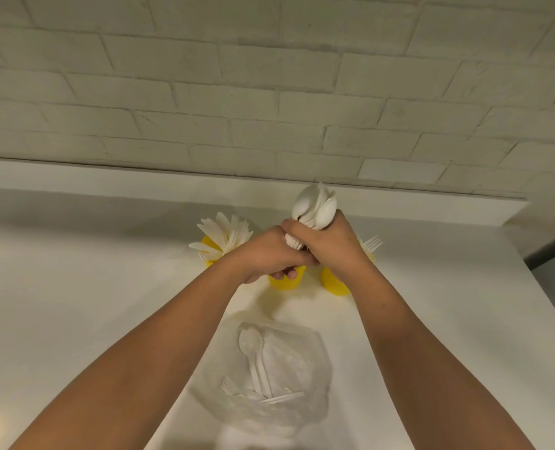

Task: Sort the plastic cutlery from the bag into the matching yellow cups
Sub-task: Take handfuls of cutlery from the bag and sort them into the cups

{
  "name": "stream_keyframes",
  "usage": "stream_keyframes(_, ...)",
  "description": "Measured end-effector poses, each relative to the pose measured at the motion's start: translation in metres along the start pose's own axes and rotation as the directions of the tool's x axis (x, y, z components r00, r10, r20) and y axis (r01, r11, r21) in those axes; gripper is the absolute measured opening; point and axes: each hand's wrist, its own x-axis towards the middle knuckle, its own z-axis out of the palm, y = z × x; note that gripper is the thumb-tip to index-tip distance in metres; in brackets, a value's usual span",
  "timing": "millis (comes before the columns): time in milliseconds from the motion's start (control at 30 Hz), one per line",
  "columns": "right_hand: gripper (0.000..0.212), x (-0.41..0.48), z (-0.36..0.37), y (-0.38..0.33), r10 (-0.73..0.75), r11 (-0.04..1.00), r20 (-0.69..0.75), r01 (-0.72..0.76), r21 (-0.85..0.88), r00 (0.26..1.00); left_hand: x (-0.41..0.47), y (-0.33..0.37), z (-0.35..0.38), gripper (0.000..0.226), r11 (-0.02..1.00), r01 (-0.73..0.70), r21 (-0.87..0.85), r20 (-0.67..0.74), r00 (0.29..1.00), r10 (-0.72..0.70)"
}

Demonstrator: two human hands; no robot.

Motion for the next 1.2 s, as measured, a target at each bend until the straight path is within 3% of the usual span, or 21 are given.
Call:
stream_keyframes(167, 0.030, 0.012, -0.008, 0.009, 0.029, 0.999, -0.256, -0.021, 0.034, 0.966, 0.004, -0.019, -0.010, 0.035, 0.995, -0.011, 0.097, -0.192, 0.981, 0.030)
stream_keyframes(300, 0.034, 0.018, -0.009, 0.027, -0.002, 0.995, -0.268, -0.024, -0.096, 0.963, 0.004, -0.051, -0.010, 0.026, 0.952, -0.015, 0.304, -0.360, 0.924, 0.130)
stream_keyframes(433, 0.039, 0.023, 0.005, 0.046, -0.020, 0.976, -0.238, -0.032, -0.213, 0.971, 0.002, -0.069, 0.000, 0.036, 0.765, 0.014, 0.643, -0.304, 0.922, 0.238)
stream_keyframes(533, 0.043, 0.021, 0.017, 0.051, -0.059, 0.959, -0.215, -0.004, -0.282, 0.975, 0.001, -0.071, 0.007, 0.038, 0.636, 0.052, 0.770, -0.280, 0.923, 0.263)
stream_keyframes(833, 0.044, 0.019, 0.038, 0.065, -0.073, 0.945, -0.181, 0.010, -0.328, 0.981, 0.006, -0.086, 0.002, 0.021, 0.583, -0.015, 0.812, -0.280, 0.867, 0.411)
stream_keyframes(967, 0.036, 0.018, 0.040, 0.074, -0.143, 0.944, -0.143, 0.092, -0.317, 0.979, 0.009, -0.096, -0.001, 0.019, 0.544, -0.071, 0.836, -0.244, 0.840, 0.485)
stream_keyframes(1033, 0.031, 0.018, 0.041, 0.076, -0.136, 0.942, -0.122, 0.090, -0.324, 0.983, 0.009, -0.099, -0.002, 0.018, 0.556, -0.098, 0.825, -0.230, 0.842, 0.489)
stream_keyframes(1200, 0.042, 0.022, 0.041, 0.077, -0.067, 0.899, -0.099, 0.017, -0.438, 0.993, 0.008, -0.097, 0.001, 0.013, 0.672, -0.149, 0.725, -0.315, 0.796, 0.516)
